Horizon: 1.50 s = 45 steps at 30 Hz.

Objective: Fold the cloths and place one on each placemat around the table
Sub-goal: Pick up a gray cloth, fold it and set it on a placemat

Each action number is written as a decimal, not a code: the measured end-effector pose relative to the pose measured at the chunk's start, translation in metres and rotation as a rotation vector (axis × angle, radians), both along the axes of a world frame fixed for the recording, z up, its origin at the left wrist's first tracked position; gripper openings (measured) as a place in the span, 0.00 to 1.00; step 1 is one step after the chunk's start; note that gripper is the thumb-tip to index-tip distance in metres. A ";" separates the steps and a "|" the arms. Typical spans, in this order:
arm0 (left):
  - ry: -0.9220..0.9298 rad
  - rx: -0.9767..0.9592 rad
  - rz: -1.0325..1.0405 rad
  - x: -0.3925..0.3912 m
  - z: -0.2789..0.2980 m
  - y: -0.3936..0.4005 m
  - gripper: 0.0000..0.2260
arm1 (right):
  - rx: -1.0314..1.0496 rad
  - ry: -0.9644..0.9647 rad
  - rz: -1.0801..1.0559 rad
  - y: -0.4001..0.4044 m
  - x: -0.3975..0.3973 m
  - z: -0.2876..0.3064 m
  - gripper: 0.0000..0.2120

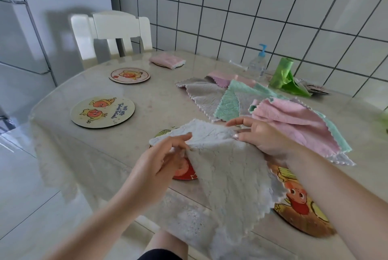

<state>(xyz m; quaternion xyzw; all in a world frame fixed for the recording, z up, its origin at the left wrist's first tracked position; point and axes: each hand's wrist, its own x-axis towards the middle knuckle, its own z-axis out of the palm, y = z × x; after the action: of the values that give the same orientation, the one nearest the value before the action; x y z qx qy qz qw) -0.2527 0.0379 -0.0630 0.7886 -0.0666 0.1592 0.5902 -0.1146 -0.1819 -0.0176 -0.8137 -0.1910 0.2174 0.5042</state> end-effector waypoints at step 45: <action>-0.432 0.987 -0.379 0.016 -0.036 0.040 0.19 | -0.524 -1.074 0.392 -0.023 -0.071 -0.043 0.26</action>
<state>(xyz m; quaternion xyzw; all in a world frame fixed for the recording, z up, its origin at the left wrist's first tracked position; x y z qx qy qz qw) -0.2372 0.0777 -0.0992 0.8948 -0.3923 0.1581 0.1433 -0.1856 -0.2054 -0.0611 -0.8559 -0.5033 -0.0935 0.0726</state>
